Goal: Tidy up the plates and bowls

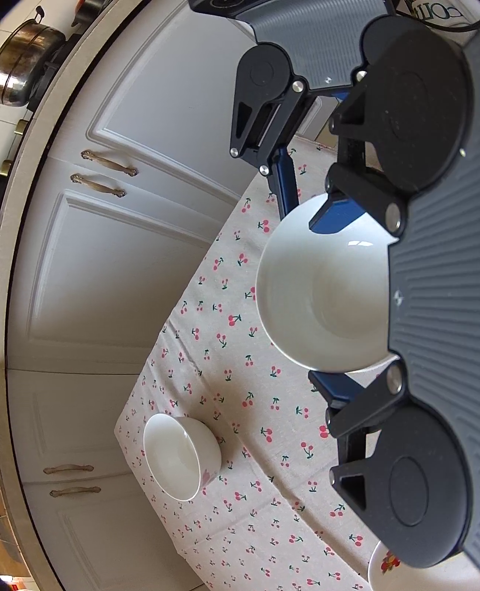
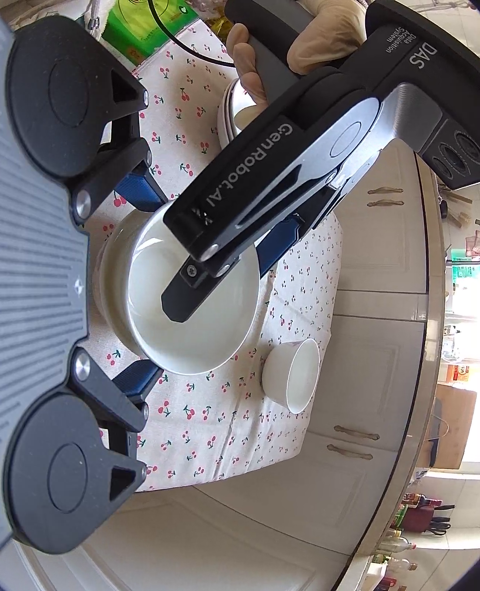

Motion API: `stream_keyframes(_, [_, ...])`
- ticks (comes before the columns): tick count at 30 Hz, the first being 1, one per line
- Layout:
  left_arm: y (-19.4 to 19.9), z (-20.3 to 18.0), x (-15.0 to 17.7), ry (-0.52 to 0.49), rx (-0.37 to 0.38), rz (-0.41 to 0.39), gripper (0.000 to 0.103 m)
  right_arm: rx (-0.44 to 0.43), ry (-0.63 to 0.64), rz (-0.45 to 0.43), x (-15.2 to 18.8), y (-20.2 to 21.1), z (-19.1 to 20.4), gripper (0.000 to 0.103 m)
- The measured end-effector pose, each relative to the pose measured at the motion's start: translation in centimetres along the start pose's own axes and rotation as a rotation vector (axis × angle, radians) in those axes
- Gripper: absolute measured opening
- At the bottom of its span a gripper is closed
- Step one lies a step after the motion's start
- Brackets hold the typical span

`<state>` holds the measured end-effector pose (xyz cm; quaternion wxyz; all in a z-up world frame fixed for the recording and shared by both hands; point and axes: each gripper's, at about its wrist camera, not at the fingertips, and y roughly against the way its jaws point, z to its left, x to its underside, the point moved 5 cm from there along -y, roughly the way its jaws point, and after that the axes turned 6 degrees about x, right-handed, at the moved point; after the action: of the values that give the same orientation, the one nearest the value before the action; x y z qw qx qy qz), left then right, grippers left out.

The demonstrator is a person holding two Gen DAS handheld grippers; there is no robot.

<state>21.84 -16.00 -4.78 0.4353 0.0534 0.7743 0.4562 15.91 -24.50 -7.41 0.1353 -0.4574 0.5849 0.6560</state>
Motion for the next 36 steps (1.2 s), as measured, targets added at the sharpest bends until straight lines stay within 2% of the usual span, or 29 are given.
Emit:
stream_keyframes(18, [-0.4,0.4,0.3,0.001,0.01,0.002,0.078,-0.01,-0.012,0.015,0.1,-0.5,-0.1,0.091])
stream_keyframes(21, [-0.2,0.7,0.2,0.003,0.01,-0.007,0.079,-0.014,-0.008,0.011,0.2,-0.5,0.0,0.094])
stream_keyframes(23, [0.1,0.8,0.0,0.009,0.018,-0.016,0.079,-0.025,-0.008,-0.008,0.2,-0.2,0.1,0.102])
stream_keyframes(26, [0.6,0.9,-0.1,0.0,0.008,-0.023,0.079,-0.049,-0.001,-0.042,-0.1,0.6,0.3,0.103])
stream_keyframes(31, [1.4,1.2,-0.2,0.003,-0.005,-0.045,0.079,-0.008,0.021,-0.059,-0.6,0.8,0.4,0.103])
stream_keyframes(36, [2.1,1.8,-0.1,0.014,-0.019,-0.06,0.08,0.044,-0.021,-0.077,-1.0,0.9,-0.7,0.103])
